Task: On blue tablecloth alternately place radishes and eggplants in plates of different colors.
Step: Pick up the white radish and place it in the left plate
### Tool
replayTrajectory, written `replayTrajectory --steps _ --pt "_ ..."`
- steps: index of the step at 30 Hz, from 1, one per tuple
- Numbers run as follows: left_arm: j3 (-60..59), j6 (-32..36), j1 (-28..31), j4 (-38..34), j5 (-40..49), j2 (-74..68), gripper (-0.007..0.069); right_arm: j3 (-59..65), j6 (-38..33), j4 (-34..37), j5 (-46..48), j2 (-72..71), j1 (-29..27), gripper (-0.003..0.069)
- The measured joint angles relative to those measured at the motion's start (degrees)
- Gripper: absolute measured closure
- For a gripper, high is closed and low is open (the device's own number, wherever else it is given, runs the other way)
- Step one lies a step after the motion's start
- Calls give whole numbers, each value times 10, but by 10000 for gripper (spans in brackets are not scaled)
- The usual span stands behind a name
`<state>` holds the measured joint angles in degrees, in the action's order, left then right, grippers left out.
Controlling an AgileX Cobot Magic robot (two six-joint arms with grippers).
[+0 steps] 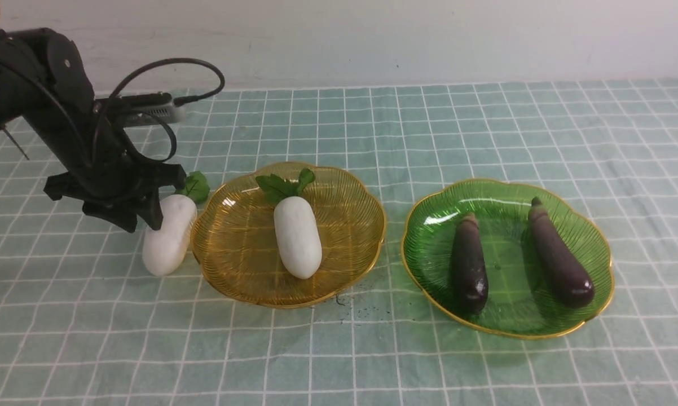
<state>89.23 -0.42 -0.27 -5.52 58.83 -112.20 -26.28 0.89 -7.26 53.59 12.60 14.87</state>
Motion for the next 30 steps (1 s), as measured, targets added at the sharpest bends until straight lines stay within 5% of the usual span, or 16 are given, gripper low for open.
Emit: replayTrajectory --steps 10,25,30 --pt "1 -2 0 -30 -102 -52 271 0 1 0 0 0 0 673" --pt "13 -2 0 -35 -113 -76 258 0 2 0 0 0 0 673" --pt "14 -2 0 -46 -112 -81 181 0 2 0 0 0 0 673"
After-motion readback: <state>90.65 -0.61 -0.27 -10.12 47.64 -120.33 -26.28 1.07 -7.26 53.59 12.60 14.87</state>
